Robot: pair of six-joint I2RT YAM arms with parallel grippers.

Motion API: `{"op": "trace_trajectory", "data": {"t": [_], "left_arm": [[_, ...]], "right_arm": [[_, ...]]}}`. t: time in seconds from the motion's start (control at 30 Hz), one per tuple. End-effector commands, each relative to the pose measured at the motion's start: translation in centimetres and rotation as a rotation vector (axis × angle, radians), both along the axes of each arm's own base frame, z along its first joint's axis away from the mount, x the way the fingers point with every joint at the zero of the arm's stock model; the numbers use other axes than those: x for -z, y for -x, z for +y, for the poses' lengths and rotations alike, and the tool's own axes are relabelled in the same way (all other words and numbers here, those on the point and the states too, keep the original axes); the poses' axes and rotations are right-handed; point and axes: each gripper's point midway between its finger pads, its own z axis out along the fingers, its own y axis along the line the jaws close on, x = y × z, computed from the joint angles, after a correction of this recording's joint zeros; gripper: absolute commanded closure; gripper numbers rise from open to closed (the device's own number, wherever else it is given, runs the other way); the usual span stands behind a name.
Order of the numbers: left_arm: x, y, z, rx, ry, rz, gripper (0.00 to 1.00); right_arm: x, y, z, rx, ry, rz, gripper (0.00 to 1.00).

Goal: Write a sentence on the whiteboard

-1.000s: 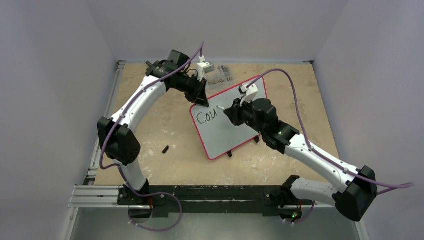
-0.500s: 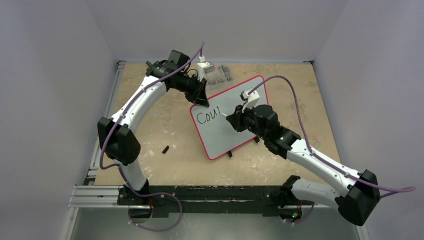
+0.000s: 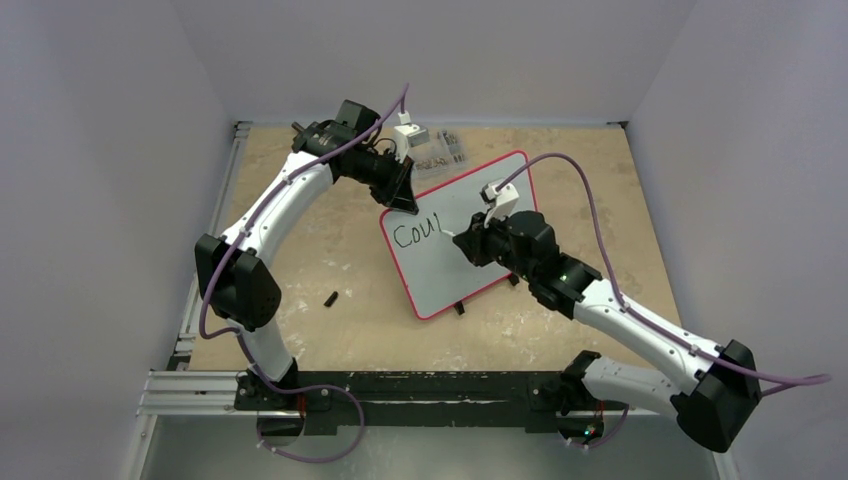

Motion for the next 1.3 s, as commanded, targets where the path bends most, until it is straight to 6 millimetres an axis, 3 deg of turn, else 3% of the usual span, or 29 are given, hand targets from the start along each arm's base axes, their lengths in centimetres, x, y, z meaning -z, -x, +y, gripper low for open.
{"op": "trace_trajectory", "data": {"t": [0.0,0.77,1.03,1.27], "left_arm": [[1.1,1.5,0.0,0.076,-0.072,-0.032,1.00],[1.2,1.6,-0.1,0.081,-0.078,-0.033,1.00],[1.2,1.5,0.1,0.074,-0.086,-0.044,1.00],[0.7,1.1,0.5,0.049,-0.102,-0.079,1.00]], "right_arm": [[-3.1,-1.3,0.5,0.014,-0.029,-0.066,1.00],[-5.1,-3.7,-0.5,0.110,0.005,-0.117,1.00],[-5.8,-2.4,-0.4,0.061,-0.016,-0.114,1.00],[-7.8,-0.5,-1.3,0.038,-0.057,-0.139,1.00]]}}
